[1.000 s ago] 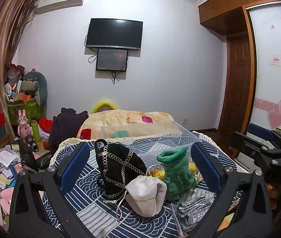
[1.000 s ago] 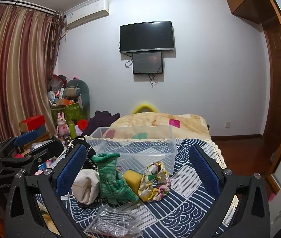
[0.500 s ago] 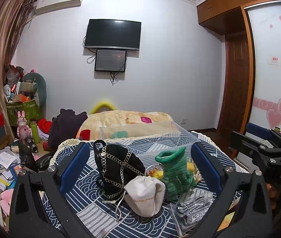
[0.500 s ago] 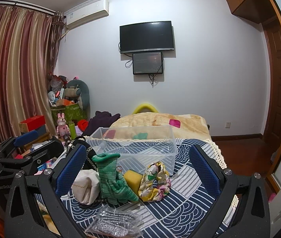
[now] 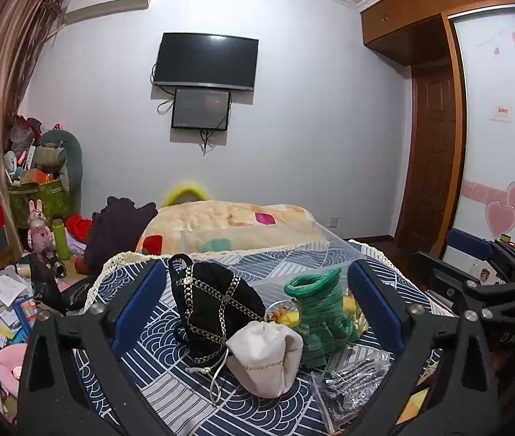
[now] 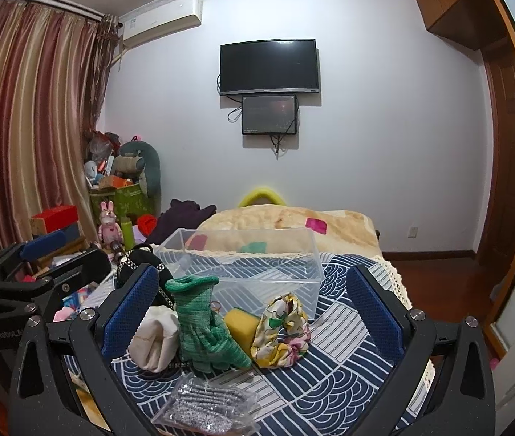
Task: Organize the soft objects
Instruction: 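Grasp the white pouch with the left tool while the right grasps the green sock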
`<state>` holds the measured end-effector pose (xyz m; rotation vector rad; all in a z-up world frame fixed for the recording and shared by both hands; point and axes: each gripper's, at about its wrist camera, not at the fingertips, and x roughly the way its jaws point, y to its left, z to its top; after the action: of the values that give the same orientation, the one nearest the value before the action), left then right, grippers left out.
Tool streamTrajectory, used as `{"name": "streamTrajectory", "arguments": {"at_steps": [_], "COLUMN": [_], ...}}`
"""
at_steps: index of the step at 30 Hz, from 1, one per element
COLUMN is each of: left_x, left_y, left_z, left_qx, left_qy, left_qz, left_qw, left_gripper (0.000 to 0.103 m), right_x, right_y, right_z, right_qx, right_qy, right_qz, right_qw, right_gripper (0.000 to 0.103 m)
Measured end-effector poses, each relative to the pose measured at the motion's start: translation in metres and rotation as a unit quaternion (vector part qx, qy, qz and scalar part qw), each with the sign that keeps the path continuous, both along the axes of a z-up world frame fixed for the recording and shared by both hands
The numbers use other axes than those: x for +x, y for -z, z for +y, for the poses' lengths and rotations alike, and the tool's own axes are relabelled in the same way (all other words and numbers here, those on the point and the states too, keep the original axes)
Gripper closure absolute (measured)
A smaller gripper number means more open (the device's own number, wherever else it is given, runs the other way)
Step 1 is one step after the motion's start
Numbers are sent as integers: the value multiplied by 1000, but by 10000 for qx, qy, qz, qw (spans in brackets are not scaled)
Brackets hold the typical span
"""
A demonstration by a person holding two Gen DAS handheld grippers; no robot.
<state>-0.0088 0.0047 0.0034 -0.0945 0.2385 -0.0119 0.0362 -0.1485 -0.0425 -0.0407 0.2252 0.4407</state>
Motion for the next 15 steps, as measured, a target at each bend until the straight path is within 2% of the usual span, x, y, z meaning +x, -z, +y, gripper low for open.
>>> {"name": "streamTrajectory", "arguments": {"at_steps": [2,4,6,10,15], "left_x": [4,10,15,25,33], "left_y": [3,7,12,25,45], "left_z": [3,7,14,26,31], "left_qx": [-28,-84,-163,-376,-599], "left_qy": [-6,-56,-102,-93,163], "left_qz": [109,236,361,622,997], "left_qw": [9999,9997,9992,9973,9931], "left_gripper": [16,18,21,29,37], "right_x": [1,3,7,17,30], "right_y": [2,5,8,16,28], "right_z": [3,5,6,4,3], "right_qx": [-41,-76,-109,-90,-21], "right_qy": [-21,-31,-25,-7,-187], "right_qz": [12,43,105,320,740], "right_qw": [10000,10000,9999,9994,9971], "right_gripper": [1,7,17,28,49]}}
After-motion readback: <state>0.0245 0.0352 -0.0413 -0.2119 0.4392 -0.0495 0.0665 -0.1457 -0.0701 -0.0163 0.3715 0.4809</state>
